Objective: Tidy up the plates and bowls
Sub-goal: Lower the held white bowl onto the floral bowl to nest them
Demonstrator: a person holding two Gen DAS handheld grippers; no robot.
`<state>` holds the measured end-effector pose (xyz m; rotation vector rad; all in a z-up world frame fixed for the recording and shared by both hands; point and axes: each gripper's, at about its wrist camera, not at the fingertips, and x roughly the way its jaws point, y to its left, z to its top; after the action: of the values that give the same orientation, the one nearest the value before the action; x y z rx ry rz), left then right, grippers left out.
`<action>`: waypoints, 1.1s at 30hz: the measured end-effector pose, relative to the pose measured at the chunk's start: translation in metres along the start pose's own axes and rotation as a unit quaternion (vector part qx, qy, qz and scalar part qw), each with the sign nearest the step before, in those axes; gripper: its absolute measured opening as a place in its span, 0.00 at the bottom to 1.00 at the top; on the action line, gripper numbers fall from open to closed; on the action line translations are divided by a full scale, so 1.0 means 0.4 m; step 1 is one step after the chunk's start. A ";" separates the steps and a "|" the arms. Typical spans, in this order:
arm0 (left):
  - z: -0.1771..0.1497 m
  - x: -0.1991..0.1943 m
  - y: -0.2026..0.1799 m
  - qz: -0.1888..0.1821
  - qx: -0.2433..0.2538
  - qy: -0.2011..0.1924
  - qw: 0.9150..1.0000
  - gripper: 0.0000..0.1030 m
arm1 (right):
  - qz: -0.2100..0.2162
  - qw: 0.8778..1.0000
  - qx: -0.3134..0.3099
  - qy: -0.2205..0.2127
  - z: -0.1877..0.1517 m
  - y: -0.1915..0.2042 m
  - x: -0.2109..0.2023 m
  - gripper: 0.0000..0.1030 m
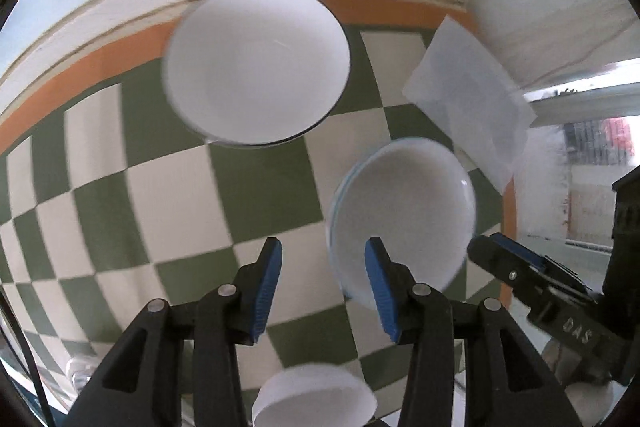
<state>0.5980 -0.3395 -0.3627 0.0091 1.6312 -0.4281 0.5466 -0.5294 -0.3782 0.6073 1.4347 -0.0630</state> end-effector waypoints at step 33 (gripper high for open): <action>-0.171 -0.107 -0.015 0.011 0.023 -0.049 0.998 0.08 | -0.004 0.998 -0.059 0.009 -0.099 0.118 -0.036 0.11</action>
<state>0.5360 -0.3154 -0.3168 0.0396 1.5236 -0.4425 0.5271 -0.4771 -0.3488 0.5050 1.4481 0.0209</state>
